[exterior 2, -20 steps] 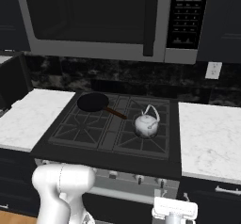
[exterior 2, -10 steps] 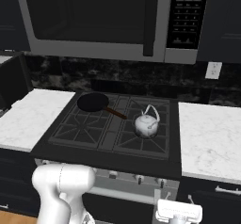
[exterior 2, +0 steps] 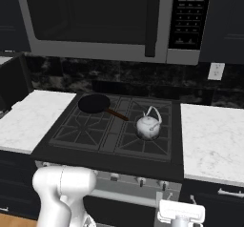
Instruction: Pick the kettle from the counter and place it on a stove burner. Then turn the burner on.
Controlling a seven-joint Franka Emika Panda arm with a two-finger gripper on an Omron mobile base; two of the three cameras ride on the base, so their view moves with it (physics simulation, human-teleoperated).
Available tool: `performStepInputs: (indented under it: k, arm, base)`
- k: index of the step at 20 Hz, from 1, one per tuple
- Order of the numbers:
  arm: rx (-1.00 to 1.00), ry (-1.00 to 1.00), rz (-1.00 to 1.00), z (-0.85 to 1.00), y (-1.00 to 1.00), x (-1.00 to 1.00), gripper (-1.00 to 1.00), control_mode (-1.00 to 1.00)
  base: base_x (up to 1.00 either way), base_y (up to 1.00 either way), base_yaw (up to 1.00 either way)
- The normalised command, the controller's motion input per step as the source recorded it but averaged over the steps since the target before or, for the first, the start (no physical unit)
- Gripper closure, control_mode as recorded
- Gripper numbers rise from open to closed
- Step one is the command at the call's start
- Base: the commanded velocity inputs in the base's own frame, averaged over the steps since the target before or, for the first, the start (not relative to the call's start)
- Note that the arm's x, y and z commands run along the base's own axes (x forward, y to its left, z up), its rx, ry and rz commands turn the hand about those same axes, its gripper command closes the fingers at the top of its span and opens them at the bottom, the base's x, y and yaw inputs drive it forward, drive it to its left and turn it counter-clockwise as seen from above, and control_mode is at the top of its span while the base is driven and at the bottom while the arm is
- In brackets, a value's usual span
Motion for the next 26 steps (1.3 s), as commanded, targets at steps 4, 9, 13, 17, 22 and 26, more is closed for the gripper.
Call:
performStepInputs:
  k: [4, 9, 13, 17, 22, 26]
  arm:
    - [0.0, 0.0, 0.0, 0.06, 0.17, 0.0, -1.0, -1.0]
    - [0.0, 0.0, 0.0, 0.13, 0.21, 0.0, -1.0, -1.0]
    - [0.0, 0.0, -0.01, 0.19, 0.01, 0.09, -1.0, -1.0]
    - [0.0, 0.01, 0.0, 0.03, 0.0, 0.19, -1.0, -1.0]
    - [0.0, 0.02, 0.0, -0.01, 0.0, 0.14, -1.0, -1.0]
    - [0.0, 0.03, 0.0, -0.09, 0.0, 0.08, -1.0, -1.0]
  base:
    - [0.0, 0.0, 0.0]
    - [0.0, 0.0, 0.0]
    - [0.0, 0.0, 0.0]
    - [0.0, 0.0, 0.0]
    - [0.0, 0.0, 0.0]
    - [0.0, 0.0, 0.0]
